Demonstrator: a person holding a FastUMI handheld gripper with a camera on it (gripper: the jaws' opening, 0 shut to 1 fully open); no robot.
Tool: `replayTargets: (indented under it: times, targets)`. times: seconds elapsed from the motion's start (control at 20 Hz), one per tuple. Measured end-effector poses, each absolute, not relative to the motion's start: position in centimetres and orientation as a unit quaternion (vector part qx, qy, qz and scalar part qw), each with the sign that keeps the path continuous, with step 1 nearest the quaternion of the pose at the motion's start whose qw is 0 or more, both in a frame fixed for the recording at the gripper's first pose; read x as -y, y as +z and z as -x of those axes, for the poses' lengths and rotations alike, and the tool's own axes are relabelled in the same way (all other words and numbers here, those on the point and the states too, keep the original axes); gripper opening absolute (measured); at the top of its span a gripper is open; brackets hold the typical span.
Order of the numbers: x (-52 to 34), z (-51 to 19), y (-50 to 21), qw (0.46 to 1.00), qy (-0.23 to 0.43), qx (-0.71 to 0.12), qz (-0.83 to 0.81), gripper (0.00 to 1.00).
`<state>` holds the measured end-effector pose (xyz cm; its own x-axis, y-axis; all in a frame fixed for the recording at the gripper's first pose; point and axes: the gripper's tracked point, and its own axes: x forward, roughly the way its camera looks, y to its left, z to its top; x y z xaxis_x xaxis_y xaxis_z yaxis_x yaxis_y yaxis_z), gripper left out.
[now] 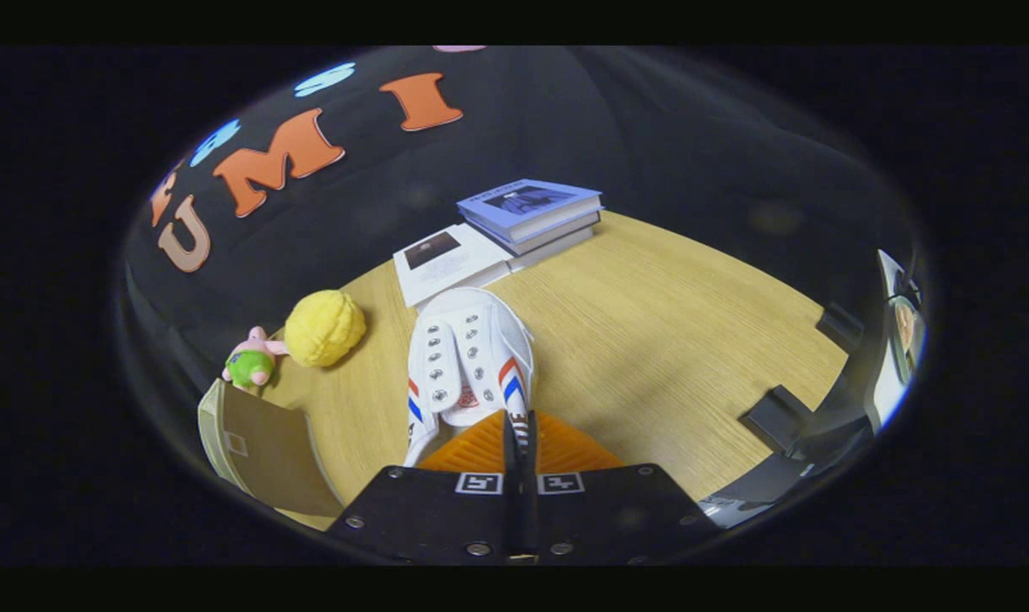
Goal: Open the storage box then place both shoes into the box .Put the left shoe in first, then the right shoe, with the right side of both shoes facing outward in a uniform manner.
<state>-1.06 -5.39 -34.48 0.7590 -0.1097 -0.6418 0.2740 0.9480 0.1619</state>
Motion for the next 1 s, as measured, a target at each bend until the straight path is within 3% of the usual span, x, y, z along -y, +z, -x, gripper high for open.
replayTargets:
  times: [0.45,1.0]
  targets:
    - [-8.1,2.3,-28.6,0.946,-0.044,-0.298,-0.119,0.0]
    - [-22.0,4.1,-26.5,0.947,0.03,-0.298,-0.114,0.0]
